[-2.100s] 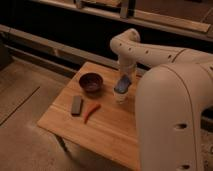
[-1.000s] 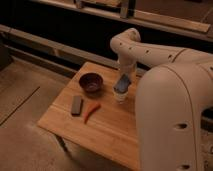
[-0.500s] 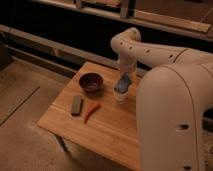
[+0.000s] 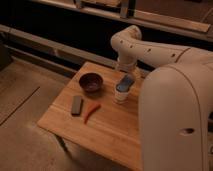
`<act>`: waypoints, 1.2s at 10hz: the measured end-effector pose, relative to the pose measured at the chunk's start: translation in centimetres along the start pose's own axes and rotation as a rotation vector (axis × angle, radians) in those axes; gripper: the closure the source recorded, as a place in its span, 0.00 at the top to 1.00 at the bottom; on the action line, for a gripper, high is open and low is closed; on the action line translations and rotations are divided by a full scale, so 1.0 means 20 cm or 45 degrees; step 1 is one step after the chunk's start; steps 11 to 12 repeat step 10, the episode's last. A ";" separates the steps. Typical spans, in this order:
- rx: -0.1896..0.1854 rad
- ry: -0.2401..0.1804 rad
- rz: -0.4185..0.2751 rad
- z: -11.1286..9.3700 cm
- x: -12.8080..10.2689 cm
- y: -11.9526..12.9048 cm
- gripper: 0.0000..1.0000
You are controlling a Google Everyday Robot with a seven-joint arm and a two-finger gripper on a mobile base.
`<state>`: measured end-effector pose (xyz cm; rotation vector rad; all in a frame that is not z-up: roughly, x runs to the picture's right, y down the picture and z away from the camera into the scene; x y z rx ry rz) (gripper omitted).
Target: Place the white sponge in the ceramic cup
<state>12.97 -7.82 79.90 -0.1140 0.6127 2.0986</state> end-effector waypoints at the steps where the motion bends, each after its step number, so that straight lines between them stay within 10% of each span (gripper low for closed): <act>1: -0.017 -0.012 -0.004 -0.03 0.00 0.01 0.80; 12: -0.074 -0.031 -0.007 -0.10 0.00 0.06 0.80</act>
